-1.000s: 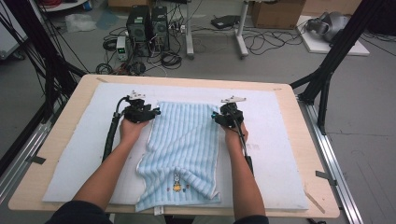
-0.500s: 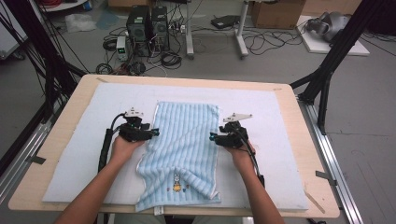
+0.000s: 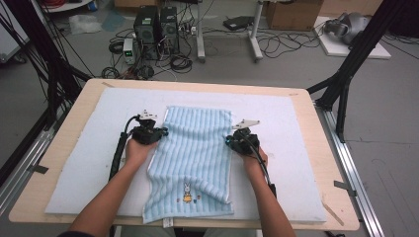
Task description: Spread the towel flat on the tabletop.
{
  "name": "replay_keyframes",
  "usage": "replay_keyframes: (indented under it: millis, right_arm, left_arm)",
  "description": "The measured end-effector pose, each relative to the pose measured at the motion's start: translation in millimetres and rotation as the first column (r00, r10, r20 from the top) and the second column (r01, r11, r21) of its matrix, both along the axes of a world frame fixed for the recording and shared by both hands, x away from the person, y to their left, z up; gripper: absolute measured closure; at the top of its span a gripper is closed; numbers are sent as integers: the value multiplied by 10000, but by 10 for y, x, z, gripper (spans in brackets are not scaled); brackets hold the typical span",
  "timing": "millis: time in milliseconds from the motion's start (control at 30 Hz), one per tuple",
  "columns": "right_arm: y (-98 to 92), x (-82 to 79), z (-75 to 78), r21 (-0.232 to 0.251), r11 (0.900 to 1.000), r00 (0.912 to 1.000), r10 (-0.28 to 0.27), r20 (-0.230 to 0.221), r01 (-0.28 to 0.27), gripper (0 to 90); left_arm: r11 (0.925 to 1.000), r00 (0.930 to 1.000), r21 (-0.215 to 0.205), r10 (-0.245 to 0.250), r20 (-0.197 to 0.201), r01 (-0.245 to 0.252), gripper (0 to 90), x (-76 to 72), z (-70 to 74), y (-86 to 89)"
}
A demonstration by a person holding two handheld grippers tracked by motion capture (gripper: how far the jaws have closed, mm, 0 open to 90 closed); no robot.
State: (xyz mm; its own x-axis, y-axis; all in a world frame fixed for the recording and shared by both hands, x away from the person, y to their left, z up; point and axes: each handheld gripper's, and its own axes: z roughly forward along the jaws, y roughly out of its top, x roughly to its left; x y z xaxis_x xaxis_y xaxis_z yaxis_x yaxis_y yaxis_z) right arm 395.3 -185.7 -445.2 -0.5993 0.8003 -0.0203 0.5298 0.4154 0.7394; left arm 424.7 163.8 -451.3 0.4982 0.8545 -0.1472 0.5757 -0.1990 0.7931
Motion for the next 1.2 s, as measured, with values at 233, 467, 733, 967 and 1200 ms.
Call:
replay_keyframes:
  millis: [233, 467, 733, 967, 1200]
  right_arm:
    - [17, 295, -13, -172, 9980, 9976, -607, 328, 613, 855]
    - [54, 503, -7, -286, 9894, 9879, -1402, 664, 1424, 855]
    - [50, 425, 104, 237, 9912, 9881, -1319, 796, 1304, 705]
    - [-11, 79, 135, 365, 9986, 9983, -404, 430, 388, 618]
    - [-21, -177, 72, 207, 9998, 10000, 75, 0, -75, 610]
  left_arm:
    - [9989, 9990, -185, 425, -152, -428, 870, 248, -3, -27]
    - [9954, 9964, -472, 839, 131, -832, 869, 369, 2, -40]
    - [9960, 9992, -818, 375, 118, -364, 511, 164, 65, 32]
    - [9976, 9997, -660, -234, -122, 225, 510, -167, 15, 76]
    - [9969, 9977, -528, -596, -308, 579, 529, -324, 21, 85]
